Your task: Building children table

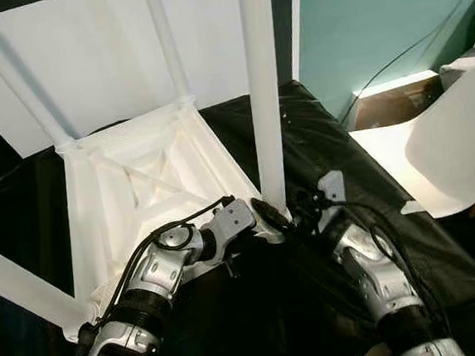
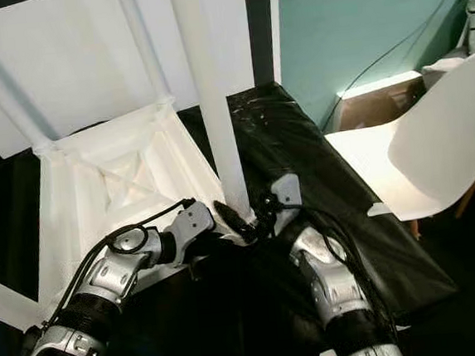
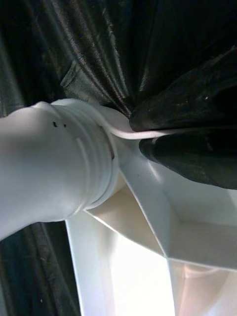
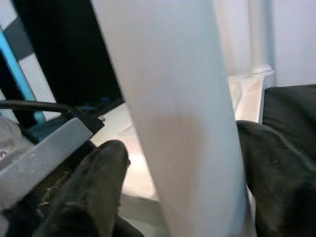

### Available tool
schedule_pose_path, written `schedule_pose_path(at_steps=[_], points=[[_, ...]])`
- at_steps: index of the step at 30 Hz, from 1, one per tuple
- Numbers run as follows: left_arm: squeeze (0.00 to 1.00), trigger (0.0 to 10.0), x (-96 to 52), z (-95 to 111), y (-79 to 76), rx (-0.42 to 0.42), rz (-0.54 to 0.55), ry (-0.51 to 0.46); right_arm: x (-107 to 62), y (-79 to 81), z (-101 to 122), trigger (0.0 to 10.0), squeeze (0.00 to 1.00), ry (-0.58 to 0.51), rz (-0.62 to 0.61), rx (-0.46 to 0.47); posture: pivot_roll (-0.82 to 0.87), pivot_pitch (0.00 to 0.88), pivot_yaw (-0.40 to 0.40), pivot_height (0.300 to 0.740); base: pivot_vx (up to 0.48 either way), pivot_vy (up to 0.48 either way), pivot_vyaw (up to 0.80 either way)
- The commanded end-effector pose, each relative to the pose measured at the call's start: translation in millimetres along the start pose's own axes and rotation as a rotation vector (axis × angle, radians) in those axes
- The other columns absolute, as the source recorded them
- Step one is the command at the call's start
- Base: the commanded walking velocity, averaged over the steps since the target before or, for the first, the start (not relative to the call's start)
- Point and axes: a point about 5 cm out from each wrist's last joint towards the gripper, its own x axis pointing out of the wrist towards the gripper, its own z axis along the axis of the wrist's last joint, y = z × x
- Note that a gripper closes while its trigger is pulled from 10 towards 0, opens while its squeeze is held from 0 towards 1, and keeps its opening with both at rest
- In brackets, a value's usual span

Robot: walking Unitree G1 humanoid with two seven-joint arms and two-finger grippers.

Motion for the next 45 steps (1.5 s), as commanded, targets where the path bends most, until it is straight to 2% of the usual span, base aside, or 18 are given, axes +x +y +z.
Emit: schedule_pose_path(at_steps=[1, 4, 6, 8, 10, 11, 22, 24, 25, 26, 27, 28, 29, 31, 41, 42, 43, 45], points=[[0.0, 10.0, 10.9, -37.6, -21.7, -0.13, -0.02, 0.091, 2.0, -4.1, -1.9, 10.0, 0.0, 0.065, 0.116, -0.028, -0.04, 0.0, 0.034, 0.74, 0.0, 0.0, 0.0], [0.0, 10.0, 11.2, -36.8, -21.1, -0.125, -0.024, 0.09, 1.5, -16.0, 1.1, 10.0, 0.0, 0.144, 0.281, -0.075, -0.04, 0.0, 0.035, 0.74, 0.0, 0.0, 0.0], [0.0, 10.0, 11.2, -36.8, -21.1, -0.125, -0.024, 0.09, 1.5, -16.0, 1.1, 10.0, 0.0, 0.144, 0.281, -0.075, -0.04, 0.0, 0.035, 0.74, 0.0, 0.0, 0.0], [0.0, 10.0, 11.2, -36.3, -21.4, -0.123, -0.025, 0.089, -0.3, -21.7, 0.9, 10.0, 0.0, 0.231, 0.414, -0.087, -0.03, 0.0, 0.035, 0.74, 0.0, 0.0, 0.0], [0.0, 10.0, 10.8, -36.5, -21.8, -0.123, -0.025, 0.089, -3.1, -24.1, 1.7, 6.3, 0.0, 0.283, 0.508, -0.096, -0.03, 0.0, 0.033, 0.74, 0.0, 0.0, 0.0], [0.0, 10.0, 10.2, -37.0, -21.9, -0.124, -0.023, 0.09, -4.9, -24.3, 2.7, 0.0, 0.0, 0.296, 0.55, -0.089, -0.03, 0.0, 0.031, 0.74, 0.0, 0.0, 0.0], [0.0, 10.0, 8.2, -40.2, -22.4, -0.129, -0.018, 0.096, -5.3, -34.5, 3.9, 0.0, 0.0, 0.33, 0.594, -0.042, -0.02, 0.0, 0.027, 0.74, 0.0, 0.0, 0.0], [0.0, 10.0, 9.1, -39.0, -22.1, -0.129, -0.017, 0.092, 10.2, -35.7, 12.3, 0.0, 0.0, 0.145, 0.365, 0.0, -0.01, 0.0, 0.023, 0.74, 0.0, 0.0, 0.0], [0.0, 10.0, 9.1, -39.0, -22.1, -0.129, -0.017, 0.092, 10.2, -35.7, 12.3, 0.0, 0.0, 0.145, 0.365, 0.0, -0.01, 0.0, 0.023, 0.74, 0.0, 0.0, 0.0], [0.0, 10.0, 9.3, -38.6, -22.0, -0.13, -0.016, 0.091, 15.7, -36.9, 16.6, 0.0, 0.0, 0.042, 0.197, 0.001, -0.01, 0.0, 0.022, 0.74, 0.0, 0.0, 0.0], [0.0, 10.0, 9.3, -38.6, -22.0, -0.13, -0.016, 0.091, 15.7, -36.9, 16.6, 0.0, 0.0, 0.042, 0.197, 0.001, -0.01, 0.0, 0.022, 0.74, 0.0, 0.0, 0.0], [0.0, 10.0, 9.3, -38.8, -22.3, -0.131, -0.015, 0.09, 17.0, -35.1, 18.8, 0.0, 0.0, -0.043, 0.028, 0.008, -0.02, 0.0, 0.022, 0.74, 0.0, 0.0, 0.0], [0.0, 10.0, 9.3, -38.8, -22.3, -0.131, -0.015, 0.09, 17.0, -35.1, 18.8, 0.0, 0.0, -0.043, 0.028, 0.008, -0.02, 0.0, 0.022, 0.74, 0.0, 0.0, 0.0], [0.0, 10.0, 9.0, -39.7, -23.4, -0.132, -0.017, 0.091, 13.0, -20.8, 17.5, 0.0, 0.0, -0.124, -0.137, 0.009, -0.02, 0.0, 0.025, 0.74, 0.0, 0.0, 0.0], [0.0, 10.0, 11.3, -36.5, -22.4, -0.124, -0.025, 0.089, 18.5, 1.3, 10.5, 0.0, 0.0, -0.091, -0.172, -0.024, -0.03, 0.0, 0.03, 0.74, 0.0, 0.0, 0.0], [0.0, 10.0, 11.8, -36.1, -22.8, -0.124, -0.027, 0.087, 19.2, 5.8, 8.5, 4.9, 0.0, -0.077, -0.133, -0.02, -0.03, 0.0, 0.031, 0.74, 0.0, 0.0, 0.0], [0.0, 10.0, 12.0, -36.5, -23.5, -0.125, -0.028, 0.087, 19.3, 9.6, 7.3, 10.0, 1.0, -0.072, -0.079, 0.009, -0.03, 0.0, 0.03, 0.74, 0.0, 0.0, 0.0], [0.0, 10.0, 12.3, -37.2, -24.4, -0.126, -0.031, 0.088, 18.7, 15.9, 6.3, 10.0, 1.0, -0.062, -0.008, 0.03, -0.03, 0.0, 0.03, 0.74, 0.0, 0.0, 0.0]])
